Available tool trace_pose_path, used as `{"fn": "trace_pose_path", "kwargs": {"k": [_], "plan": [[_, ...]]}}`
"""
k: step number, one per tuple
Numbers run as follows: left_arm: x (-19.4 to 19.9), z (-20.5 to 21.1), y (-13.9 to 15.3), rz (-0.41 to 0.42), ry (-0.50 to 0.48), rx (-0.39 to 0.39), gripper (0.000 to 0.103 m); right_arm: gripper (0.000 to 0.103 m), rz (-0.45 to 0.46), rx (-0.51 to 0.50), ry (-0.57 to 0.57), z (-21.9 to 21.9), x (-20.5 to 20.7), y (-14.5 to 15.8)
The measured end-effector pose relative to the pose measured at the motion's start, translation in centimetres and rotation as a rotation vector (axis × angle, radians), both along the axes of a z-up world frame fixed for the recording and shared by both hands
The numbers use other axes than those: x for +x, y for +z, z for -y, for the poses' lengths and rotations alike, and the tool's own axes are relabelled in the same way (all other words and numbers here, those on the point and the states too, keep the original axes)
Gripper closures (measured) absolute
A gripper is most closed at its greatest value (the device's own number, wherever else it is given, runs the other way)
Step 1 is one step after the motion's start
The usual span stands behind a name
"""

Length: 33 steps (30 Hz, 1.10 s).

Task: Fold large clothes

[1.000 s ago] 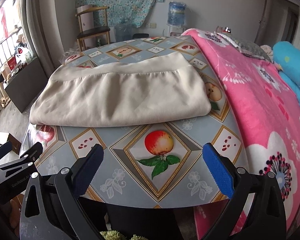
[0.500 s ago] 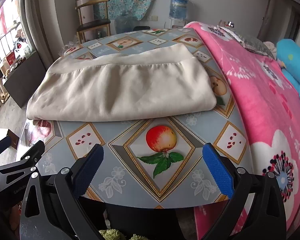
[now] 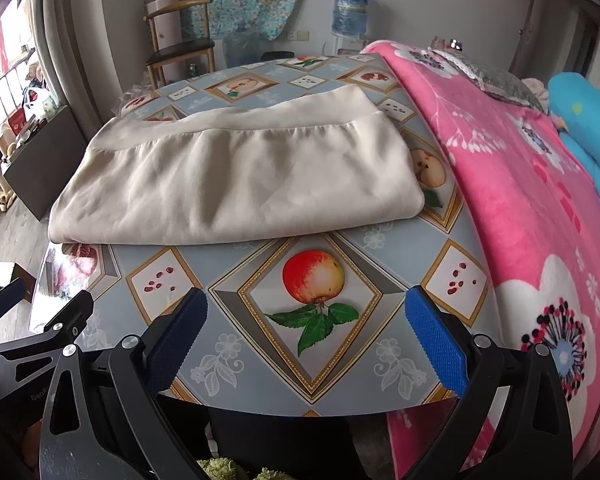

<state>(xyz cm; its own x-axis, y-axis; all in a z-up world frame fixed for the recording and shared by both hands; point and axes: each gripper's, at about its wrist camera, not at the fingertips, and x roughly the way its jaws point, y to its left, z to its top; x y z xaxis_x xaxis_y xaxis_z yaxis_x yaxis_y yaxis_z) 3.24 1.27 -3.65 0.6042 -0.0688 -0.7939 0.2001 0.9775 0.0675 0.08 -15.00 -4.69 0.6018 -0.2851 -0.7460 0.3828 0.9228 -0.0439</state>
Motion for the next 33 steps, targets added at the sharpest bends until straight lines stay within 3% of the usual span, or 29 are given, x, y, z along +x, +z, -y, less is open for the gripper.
{"fn": "trace_pose_path", "kwargs": {"k": [33], "plan": [[0.81,-0.18,-0.13,-0.023,0.017,-0.007,0.005,0.007,-0.033,0.012,0.015,-0.67,0.35,-0.39]]}}
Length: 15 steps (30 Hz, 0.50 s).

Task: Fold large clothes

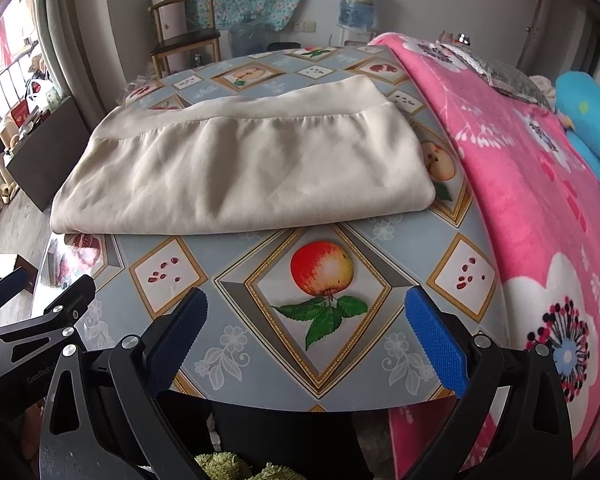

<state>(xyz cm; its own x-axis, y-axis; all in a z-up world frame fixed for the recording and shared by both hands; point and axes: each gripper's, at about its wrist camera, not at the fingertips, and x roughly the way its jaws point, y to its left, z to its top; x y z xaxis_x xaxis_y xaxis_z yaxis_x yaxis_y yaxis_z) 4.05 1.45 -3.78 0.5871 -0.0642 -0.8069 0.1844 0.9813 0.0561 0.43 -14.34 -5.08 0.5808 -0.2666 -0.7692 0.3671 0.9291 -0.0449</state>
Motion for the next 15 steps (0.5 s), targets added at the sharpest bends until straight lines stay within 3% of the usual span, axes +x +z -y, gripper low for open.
{"fn": "trace_pose_path", "kwargs": {"k": [15], "plan": [[0.07,0.01,0.03,0.0,-0.006,0.002,0.005,0.007,-0.002,-0.002,0.002,0.06,0.14,-0.01]]}}
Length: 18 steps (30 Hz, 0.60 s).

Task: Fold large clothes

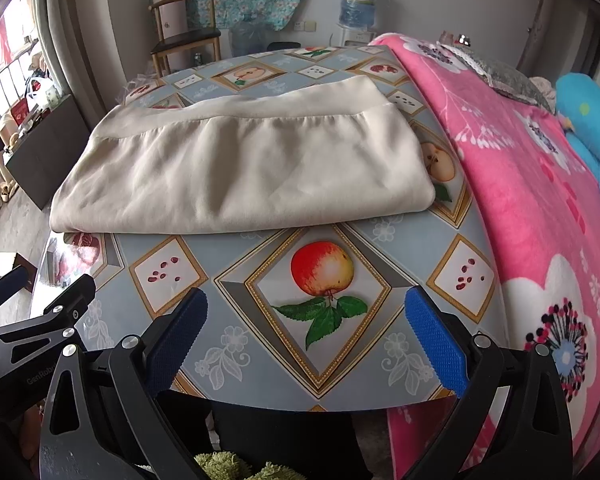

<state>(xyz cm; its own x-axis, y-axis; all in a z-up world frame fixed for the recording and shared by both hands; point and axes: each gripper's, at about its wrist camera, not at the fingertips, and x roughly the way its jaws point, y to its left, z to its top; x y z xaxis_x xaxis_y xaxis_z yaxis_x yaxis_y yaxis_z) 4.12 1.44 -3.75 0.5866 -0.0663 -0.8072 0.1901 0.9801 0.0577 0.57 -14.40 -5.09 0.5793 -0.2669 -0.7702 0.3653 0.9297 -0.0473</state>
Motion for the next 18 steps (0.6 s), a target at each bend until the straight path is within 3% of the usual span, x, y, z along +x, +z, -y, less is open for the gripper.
{"fn": "trace_pose_path", "kwargs": {"k": [18], "plan": [[-0.18,0.08,0.07,0.004,-0.001,0.004,0.005,0.007,0.0,-0.001,-0.001,0.12,-0.07,-0.01]]}}
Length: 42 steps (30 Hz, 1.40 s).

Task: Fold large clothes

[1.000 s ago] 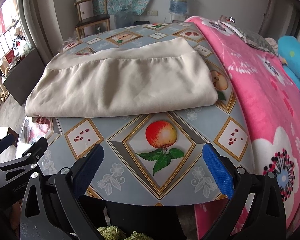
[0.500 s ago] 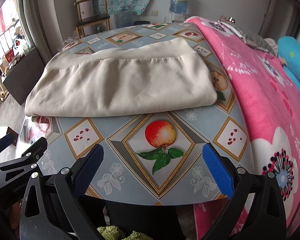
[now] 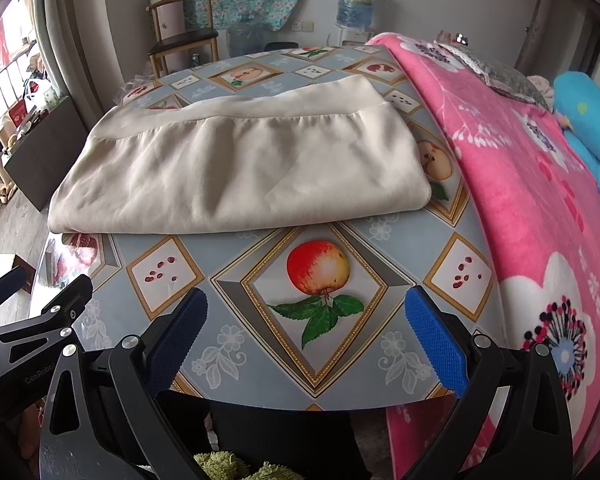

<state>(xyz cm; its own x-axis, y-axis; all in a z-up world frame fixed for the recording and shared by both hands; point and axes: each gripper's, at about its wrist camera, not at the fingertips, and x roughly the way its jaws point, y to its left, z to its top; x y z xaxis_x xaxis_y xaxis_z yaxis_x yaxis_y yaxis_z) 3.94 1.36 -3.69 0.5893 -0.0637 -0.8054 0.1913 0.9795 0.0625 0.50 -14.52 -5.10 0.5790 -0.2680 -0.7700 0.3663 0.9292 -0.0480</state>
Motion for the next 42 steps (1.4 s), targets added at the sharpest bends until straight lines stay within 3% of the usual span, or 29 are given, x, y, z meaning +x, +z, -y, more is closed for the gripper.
{"fn": "trace_pose_path", "kwargs": {"k": [42], "plan": [[0.1,0.4,-0.07,0.003,0.0,0.012,0.005,0.007,-0.004,0.002,-0.001,0.26,-0.14,-0.13]]}}
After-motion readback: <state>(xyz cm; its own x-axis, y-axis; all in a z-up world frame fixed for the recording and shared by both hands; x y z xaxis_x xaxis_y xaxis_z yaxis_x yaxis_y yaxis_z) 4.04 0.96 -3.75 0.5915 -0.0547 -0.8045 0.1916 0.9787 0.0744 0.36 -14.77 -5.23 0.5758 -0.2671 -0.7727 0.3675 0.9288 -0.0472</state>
